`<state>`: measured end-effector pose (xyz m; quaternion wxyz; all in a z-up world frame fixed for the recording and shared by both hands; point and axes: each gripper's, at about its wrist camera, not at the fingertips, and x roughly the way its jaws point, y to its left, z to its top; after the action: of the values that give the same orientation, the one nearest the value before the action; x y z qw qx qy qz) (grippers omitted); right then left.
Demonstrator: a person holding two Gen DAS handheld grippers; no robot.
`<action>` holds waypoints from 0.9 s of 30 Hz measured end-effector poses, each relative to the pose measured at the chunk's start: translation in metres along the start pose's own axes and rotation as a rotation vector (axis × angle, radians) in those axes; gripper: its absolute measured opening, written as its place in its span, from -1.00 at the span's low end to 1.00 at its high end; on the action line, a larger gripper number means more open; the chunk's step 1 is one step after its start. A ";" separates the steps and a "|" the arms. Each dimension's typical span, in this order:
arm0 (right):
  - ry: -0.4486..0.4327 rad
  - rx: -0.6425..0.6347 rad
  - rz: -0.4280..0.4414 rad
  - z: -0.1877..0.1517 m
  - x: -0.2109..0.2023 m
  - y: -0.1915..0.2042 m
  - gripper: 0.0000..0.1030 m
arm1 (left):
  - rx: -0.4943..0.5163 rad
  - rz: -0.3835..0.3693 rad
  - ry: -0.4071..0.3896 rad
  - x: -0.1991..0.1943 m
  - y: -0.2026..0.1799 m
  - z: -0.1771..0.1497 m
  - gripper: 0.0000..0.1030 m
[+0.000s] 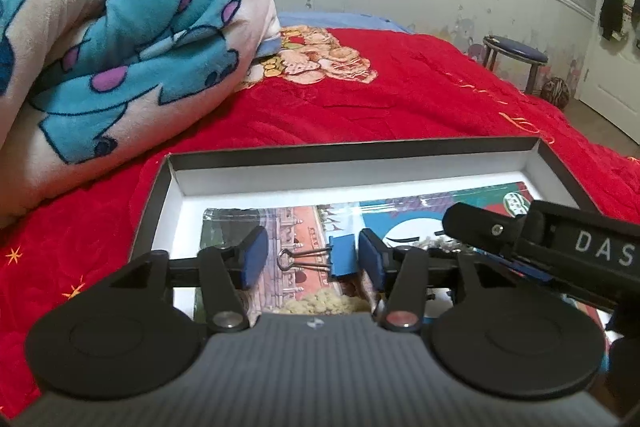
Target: Organize objects
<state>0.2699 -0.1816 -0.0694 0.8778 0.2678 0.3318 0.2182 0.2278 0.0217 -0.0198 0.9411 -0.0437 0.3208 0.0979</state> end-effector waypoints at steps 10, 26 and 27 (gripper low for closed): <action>-0.028 0.047 0.064 0.000 -0.009 -0.007 0.43 | 0.101 0.060 -0.048 -0.025 -0.011 0.010 0.52; -0.221 -0.151 0.017 0.035 -0.123 0.022 0.76 | -0.067 0.021 -0.239 -0.139 0.016 0.054 0.66; -0.238 -0.179 -0.016 0.037 -0.132 0.027 0.76 | -0.066 0.019 -0.239 -0.146 0.019 0.055 0.68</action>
<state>0.1999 -0.2471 0.0316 0.9331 0.2098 0.2066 0.2067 0.1434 0.0252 0.1131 0.9697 -0.0597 0.2032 0.1216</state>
